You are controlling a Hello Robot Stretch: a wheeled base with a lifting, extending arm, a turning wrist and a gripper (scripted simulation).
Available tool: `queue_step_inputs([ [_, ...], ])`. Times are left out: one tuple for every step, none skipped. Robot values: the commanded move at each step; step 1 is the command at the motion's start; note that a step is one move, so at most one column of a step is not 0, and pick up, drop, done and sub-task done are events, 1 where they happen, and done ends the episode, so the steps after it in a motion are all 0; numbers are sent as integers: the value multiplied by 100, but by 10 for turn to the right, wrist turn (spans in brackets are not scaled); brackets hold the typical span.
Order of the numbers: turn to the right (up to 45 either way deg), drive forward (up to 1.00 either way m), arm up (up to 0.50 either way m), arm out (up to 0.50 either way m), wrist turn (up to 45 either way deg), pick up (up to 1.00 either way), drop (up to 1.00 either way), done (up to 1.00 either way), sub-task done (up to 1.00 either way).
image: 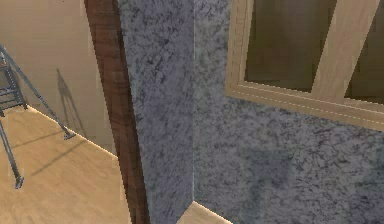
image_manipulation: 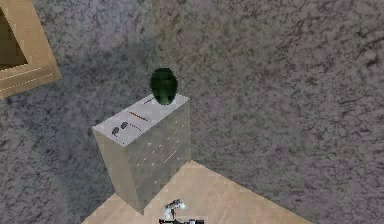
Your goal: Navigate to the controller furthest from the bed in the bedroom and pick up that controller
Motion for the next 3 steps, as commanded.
queue_step_inputs([
  [0,0,0,0,0,100,0,0,0],
  [0,0,10,0,0,0,0,0,0],
  [0,0,0,0,0,0,0,100,0],
])
